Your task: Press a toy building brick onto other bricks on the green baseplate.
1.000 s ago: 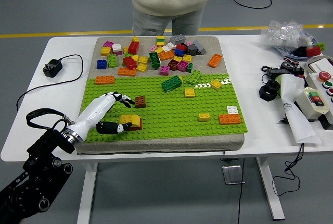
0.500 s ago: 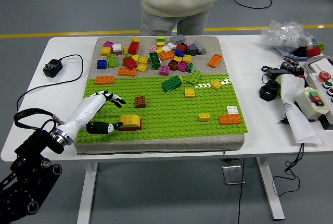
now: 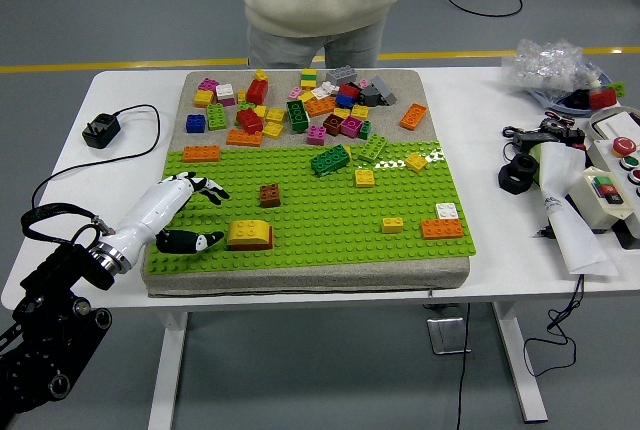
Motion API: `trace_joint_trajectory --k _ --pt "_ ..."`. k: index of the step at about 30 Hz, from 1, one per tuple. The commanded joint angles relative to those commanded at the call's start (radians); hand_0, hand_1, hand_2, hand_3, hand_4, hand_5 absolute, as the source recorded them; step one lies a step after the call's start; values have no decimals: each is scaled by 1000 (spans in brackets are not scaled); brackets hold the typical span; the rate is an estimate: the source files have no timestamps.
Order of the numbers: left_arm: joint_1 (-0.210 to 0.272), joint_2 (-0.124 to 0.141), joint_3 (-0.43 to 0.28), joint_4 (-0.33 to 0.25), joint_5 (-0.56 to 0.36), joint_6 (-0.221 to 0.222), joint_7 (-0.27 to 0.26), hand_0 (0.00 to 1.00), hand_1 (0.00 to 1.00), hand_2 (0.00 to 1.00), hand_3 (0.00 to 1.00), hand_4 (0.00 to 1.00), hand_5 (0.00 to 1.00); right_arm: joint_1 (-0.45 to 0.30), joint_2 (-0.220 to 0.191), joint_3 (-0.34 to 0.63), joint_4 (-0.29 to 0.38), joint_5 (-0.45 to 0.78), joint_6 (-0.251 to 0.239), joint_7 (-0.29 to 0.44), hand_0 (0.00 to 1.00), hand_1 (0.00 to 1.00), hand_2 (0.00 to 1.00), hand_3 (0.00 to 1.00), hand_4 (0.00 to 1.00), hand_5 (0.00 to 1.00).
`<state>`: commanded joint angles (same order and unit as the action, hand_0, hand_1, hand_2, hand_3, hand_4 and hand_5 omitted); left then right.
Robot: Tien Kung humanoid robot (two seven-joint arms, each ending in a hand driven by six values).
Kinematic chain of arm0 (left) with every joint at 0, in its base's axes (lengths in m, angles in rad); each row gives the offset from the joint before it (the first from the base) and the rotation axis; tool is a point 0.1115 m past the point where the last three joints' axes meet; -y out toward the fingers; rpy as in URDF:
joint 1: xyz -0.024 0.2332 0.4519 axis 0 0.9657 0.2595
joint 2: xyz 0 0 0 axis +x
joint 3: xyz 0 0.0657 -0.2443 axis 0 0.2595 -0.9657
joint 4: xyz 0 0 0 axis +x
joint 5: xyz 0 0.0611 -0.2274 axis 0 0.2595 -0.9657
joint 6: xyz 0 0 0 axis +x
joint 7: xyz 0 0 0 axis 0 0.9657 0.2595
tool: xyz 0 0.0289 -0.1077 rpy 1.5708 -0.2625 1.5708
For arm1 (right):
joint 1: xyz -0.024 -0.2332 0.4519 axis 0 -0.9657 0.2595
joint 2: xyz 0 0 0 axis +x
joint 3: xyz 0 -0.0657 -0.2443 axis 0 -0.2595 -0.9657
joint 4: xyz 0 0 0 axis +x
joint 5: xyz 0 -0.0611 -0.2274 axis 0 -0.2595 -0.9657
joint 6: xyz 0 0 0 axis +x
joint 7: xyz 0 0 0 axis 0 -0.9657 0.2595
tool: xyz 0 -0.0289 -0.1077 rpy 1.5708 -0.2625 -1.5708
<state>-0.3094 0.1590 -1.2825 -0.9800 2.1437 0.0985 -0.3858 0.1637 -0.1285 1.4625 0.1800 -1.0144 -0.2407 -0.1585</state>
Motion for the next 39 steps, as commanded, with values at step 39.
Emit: trace_joint_trajectory --k 39 --pt "-8 -26 10 28 -18 2 -3 918 761 590 625 756 2 -1 1 -4 0 1 -2 1 803 731 754 737 998 665"
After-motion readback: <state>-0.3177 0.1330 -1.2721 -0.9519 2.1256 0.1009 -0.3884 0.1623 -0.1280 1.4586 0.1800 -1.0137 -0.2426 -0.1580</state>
